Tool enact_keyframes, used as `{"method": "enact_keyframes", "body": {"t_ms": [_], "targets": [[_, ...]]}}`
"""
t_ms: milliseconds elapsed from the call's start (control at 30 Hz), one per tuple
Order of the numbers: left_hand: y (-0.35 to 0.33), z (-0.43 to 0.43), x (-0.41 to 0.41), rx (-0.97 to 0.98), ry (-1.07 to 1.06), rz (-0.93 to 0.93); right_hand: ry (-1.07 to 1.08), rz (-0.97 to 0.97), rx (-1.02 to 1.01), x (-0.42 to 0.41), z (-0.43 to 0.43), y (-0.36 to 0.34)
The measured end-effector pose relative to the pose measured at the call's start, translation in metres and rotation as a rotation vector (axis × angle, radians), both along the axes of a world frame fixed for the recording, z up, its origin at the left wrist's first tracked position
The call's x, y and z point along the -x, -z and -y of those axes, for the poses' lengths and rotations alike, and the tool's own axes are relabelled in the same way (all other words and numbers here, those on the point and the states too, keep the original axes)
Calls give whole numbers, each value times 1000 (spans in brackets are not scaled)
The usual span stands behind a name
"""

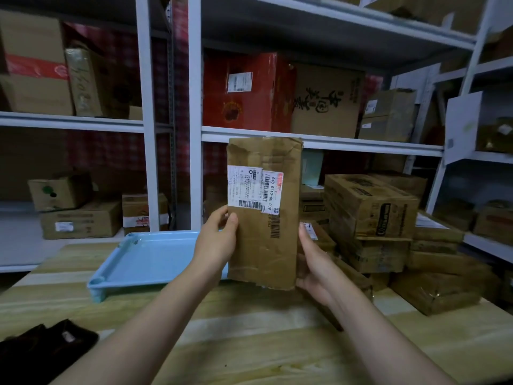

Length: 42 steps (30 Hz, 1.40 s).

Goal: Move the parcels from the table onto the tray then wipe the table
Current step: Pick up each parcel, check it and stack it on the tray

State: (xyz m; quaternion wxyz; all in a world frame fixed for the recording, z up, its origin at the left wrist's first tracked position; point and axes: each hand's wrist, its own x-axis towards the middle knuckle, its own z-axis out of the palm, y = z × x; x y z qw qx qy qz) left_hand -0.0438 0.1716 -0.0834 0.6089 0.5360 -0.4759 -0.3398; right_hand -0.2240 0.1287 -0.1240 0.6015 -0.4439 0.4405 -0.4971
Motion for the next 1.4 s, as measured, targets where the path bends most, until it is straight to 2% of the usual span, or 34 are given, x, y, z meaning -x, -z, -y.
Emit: {"method": "enact_keyframes", "body": {"t_ms": [167,367,467,533,633,800,1033,1167,1300,1400], "targets": [[-2,-4,-6,-32,32,-62,33,39,-35,-3,0,1],[-16,-2,-10,1,71,-151,226,22,135,-13,6,-7],[-21,0,-13,16,91,-246,299,-128,172,-16,8,-17],[-24,2,-16,26,90,-308,325,-216,122,-17,11,-20],[-23,3,-16,48,85,-301,225,-243,35,-20,11,-22],[-17,9,-18,86,63,-335,14,-9,-28,-27,16,-18],[-20,18,-22,135,95,-380,-51,89,-53,-25,17,-26],[-12,26,-25,102,85,-346,-73,262,-28,-29,15,-24],[-2,31,-30,31,46,-237,-42,438,19,-30,18,-19],[5,32,-36,12,30,-200,18,486,40,-30,18,-17]]}}
